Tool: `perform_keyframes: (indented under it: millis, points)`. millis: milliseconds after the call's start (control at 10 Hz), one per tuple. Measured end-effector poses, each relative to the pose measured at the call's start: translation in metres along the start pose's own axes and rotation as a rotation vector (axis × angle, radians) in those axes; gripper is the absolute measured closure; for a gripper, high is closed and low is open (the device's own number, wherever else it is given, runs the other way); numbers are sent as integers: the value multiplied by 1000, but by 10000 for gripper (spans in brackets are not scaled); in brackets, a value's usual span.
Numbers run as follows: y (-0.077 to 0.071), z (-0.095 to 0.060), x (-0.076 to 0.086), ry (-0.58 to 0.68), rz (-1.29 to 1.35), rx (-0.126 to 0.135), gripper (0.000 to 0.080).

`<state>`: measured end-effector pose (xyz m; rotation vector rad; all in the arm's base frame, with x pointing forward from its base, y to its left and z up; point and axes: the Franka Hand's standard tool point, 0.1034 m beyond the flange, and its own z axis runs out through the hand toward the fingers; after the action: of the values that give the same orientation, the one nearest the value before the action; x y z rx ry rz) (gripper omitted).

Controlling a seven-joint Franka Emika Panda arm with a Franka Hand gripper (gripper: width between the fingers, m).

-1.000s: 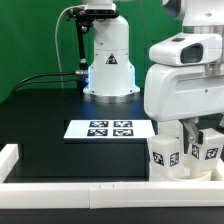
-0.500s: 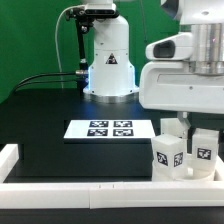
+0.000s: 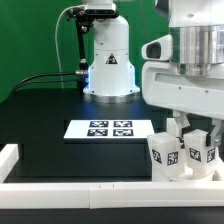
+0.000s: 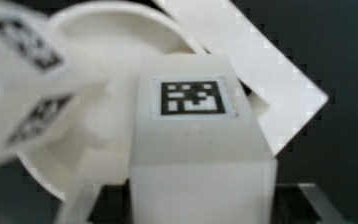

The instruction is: Assemble stool

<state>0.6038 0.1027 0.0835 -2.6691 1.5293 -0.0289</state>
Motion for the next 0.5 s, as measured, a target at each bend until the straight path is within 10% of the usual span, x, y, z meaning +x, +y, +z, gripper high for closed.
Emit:
perform_keyframes:
  millis: [500]
  points:
    - [4,1,6,-63,674,24,466]
